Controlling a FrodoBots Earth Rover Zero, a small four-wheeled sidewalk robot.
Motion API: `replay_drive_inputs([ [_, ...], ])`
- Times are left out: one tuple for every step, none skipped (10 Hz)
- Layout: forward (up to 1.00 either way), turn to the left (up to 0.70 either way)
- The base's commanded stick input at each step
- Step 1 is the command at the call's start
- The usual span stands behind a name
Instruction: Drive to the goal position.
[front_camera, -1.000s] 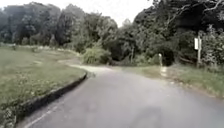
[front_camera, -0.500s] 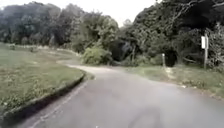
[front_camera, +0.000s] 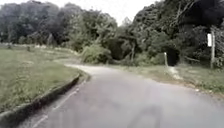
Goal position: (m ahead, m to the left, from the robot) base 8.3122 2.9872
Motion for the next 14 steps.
replay_drive_inputs([
  [1.0, 0.0],
  [1.0, 0.0],
  [1.0, 0.02],
  [1.0, 0.02],
  [1.0, 0.09],
  [1.0, 0.11],
  [1.0, 0.13],
  [1.0, 0.15],
  [1.0, 0.15],
  [1.0, 0.12],
  [1.0, 0.05],
  [1.0, 0.05],
  [1.0, 0.05],
  [1.0, 0.04],
])
